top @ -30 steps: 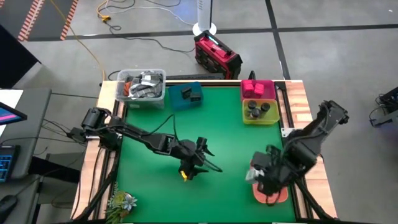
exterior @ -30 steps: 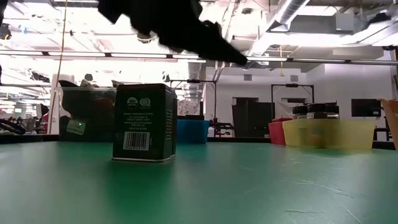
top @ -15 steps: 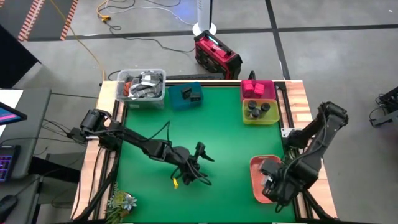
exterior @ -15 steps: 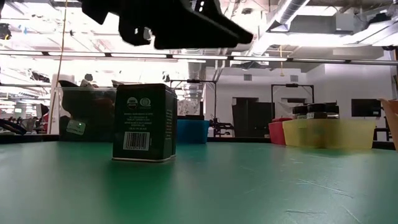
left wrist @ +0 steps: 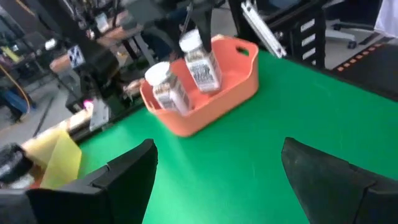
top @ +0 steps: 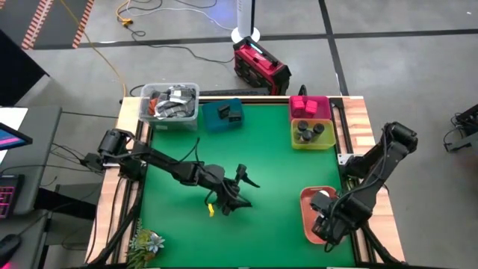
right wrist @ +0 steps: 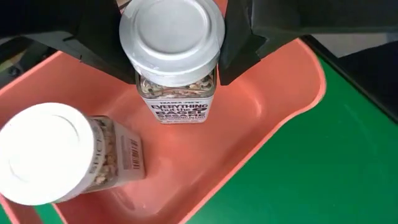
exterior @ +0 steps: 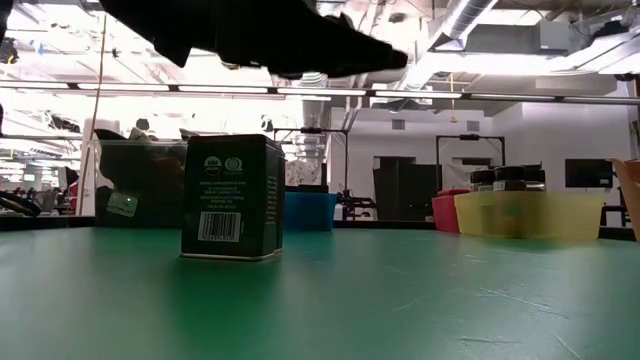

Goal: Sort spices by type
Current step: Put the white seasoning from the middle into the orange bin

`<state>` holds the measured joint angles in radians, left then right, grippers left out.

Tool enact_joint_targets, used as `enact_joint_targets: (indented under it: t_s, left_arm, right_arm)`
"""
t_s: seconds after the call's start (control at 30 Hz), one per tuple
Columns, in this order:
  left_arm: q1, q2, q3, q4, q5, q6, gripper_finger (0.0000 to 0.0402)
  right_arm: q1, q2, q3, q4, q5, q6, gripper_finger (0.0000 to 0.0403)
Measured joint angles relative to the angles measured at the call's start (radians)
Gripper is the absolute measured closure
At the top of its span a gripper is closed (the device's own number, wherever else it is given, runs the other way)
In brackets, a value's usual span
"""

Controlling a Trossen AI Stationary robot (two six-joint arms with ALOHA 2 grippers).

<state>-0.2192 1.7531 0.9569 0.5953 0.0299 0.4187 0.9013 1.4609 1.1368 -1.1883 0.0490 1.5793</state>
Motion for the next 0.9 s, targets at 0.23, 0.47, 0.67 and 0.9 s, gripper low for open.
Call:
enact_joint_targets:
  t_s: [0.23,0.47,0.67,0.9]
  left_arm:
    - [0.005,0.0,-0.013,-0.015,-0.007,-0.023,0.0072]
    - [0.002,-0.001,-0.013,-0.028,-0.016,-0.047,0.0072]
    - [0.002,-0.016,-0.013,-0.07,-0.017,-0.053,0.0072]
    - [0.005,-0.133,-0.013,-0.173,-0.022,-0.045,0.0072]
  right_arm:
    - [-0.033,0.0,-0.002,-0.004,0.001,0.01,0.0154]
    - [-0.046,0.0,-0.002,0.016,0.001,0.01,0.0152]
    - [-0.047,0.0,-0.002,0.02,0.001,-0.006,0.0152]
    - [-0.082,0.0,-0.002,0.046,-0.023,-0.032,0.0152]
